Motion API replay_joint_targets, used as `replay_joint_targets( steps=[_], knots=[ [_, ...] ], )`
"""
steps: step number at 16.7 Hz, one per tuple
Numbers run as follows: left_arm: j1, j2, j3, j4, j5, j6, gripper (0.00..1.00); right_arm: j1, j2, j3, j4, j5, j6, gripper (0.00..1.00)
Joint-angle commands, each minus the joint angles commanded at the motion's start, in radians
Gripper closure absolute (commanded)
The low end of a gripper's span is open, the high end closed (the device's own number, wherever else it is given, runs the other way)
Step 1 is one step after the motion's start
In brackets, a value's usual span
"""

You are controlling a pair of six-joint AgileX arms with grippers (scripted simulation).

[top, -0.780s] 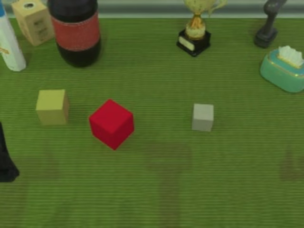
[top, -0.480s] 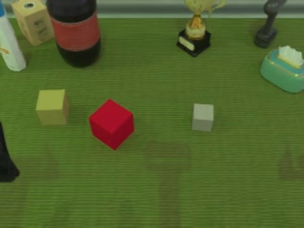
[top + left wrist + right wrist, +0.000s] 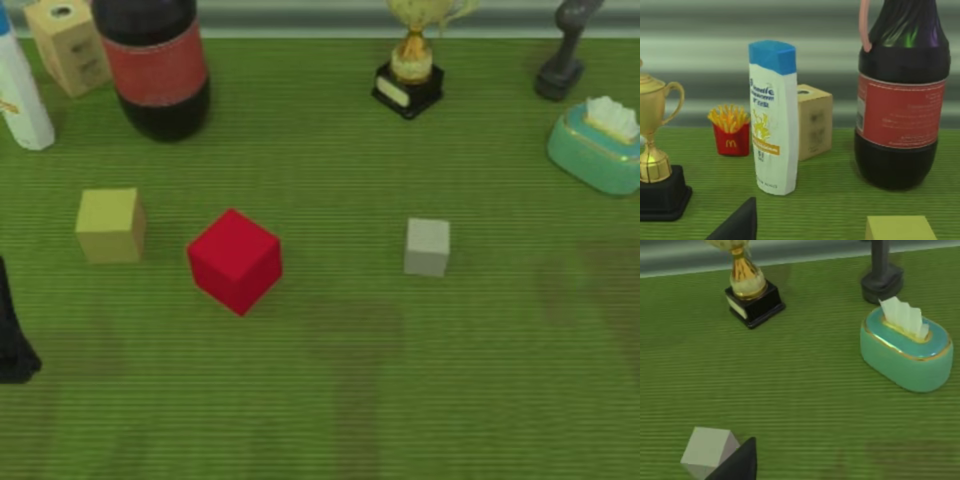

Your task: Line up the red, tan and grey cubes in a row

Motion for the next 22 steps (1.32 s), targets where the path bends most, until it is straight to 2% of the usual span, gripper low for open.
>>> replay_joint_targets(
  steps=[7,12,17,22],
  knots=[
    [0.0,0.0,0.0,0.0,0.0,0.0,0.0,0.163,0.851,0.689,-0.456,0.007,0.198,0.0],
    [0.0,0.0,0.0,0.0,0.0,0.0,0.0,0.263,1.318,1.095,-0.722,0.008,0.323,0.0],
    [0.0,0.0,0.0,0.0,0.0,0.0,0.0,0.326,1.597,1.382,-0.877,0.008,0.404,0.0],
    [0.0,0.0,0.0,0.0,0.0,0.0,0.0,0.34,1.659,1.446,-0.909,0.008,0.422,0.0]
  ],
)
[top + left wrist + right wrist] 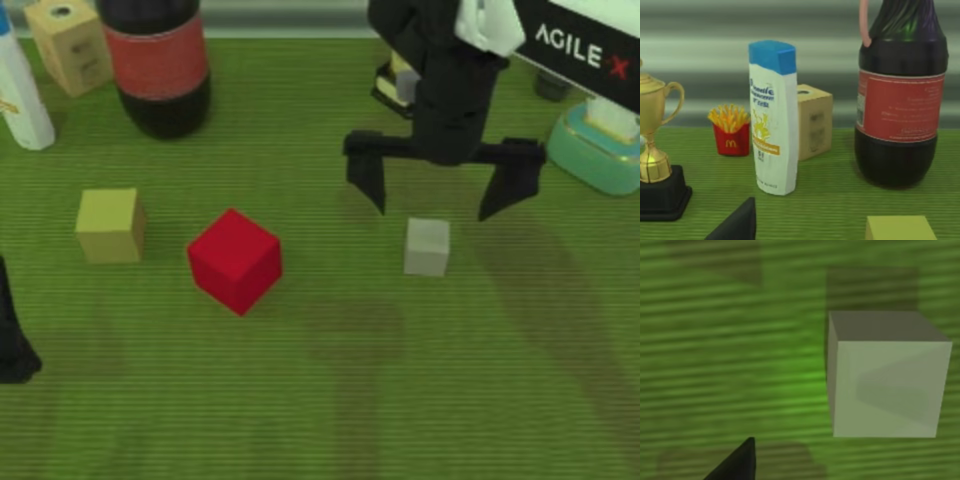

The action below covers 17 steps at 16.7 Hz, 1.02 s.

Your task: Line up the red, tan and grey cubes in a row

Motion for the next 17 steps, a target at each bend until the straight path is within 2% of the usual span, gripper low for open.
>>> replay_joint_targets(
  steps=[5,12,17],
  knots=[
    [0.0,0.0,0.0,0.0,0.0,0.0,0.0,-0.004,0.002,-0.018,0.019,0.0,-0.002,0.0],
    [0.0,0.0,0.0,0.0,0.0,0.0,0.0,0.0,0.059,-0.212,0.277,0.001,0.001,0.0],
    [0.0,0.0,0.0,0.0,0.0,0.0,0.0,0.002,0.069,-0.24,0.309,0.001,0.002,0.0]
  ],
)
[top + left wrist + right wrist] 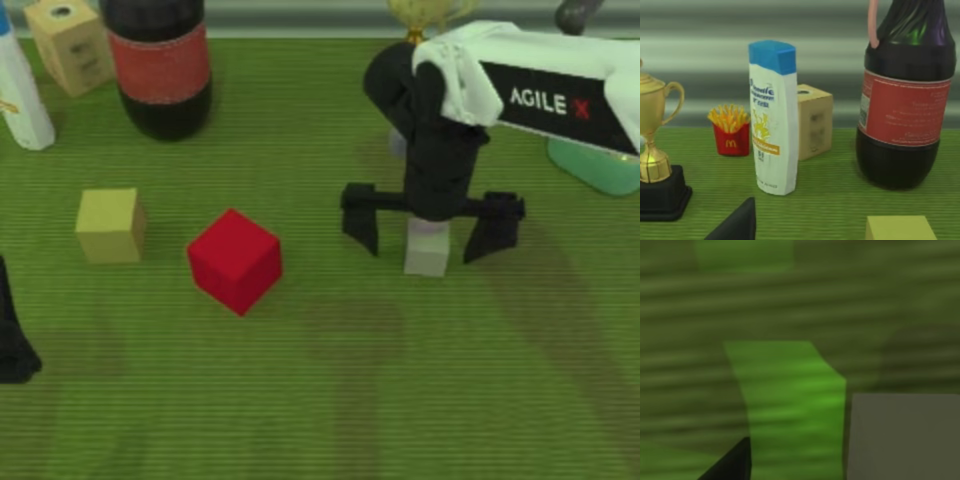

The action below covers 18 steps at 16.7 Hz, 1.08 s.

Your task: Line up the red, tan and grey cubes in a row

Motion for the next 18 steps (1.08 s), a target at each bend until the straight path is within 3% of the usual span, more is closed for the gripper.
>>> replay_joint_targets(
  steps=[1,14,18],
  knots=[
    [0.0,0.0,0.0,0.0,0.0,0.0,0.0,0.0,0.0,0.0,0.0,0.0,0.0,0.0],
    [0.0,0.0,0.0,0.0,0.0,0.0,0.0,0.0,0.0,0.0,0.0,0.0,0.0,0.98],
    [0.0,0.0,0.0,0.0,0.0,0.0,0.0,0.0,0.0,0.0,0.0,0.0,0.0,1.0]
  ],
)
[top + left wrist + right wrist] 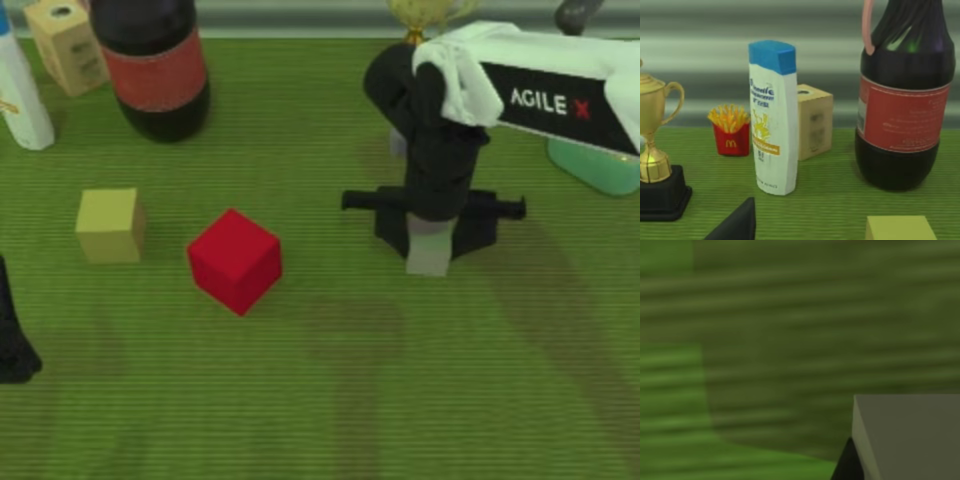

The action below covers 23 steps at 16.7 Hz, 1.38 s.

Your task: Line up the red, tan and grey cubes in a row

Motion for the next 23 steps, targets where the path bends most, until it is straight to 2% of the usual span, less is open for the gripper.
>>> replay_joint_targets(
  steps=[4,5,7,14,19,23],
  knots=[
    [0.0,0.0,0.0,0.0,0.0,0.0,0.0,0.0,0.0,0.0,0.0,0.0,0.0,1.0],
    [0.0,0.0,0.0,0.0,0.0,0.0,0.0,-0.004,-0.033,0.004,-0.015,0.015,-0.009,1.0],
    [0.0,0.0,0.0,0.0,0.0,0.0,0.0,-0.002,-0.035,0.021,-0.032,0.016,-0.01,1.0],
    [0.0,0.0,0.0,0.0,0.0,0.0,0.0,0.004,-0.082,0.191,-0.253,0.015,-0.011,1.0],
    [0.0,0.0,0.0,0.0,0.0,0.0,0.0,0.0,-0.084,0.19,-0.253,0.014,-0.01,1.0],
    [0.0,0.0,0.0,0.0,0.0,0.0,0.0,0.022,-0.177,0.077,-0.221,0.015,-0.013,1.0]
  ],
)
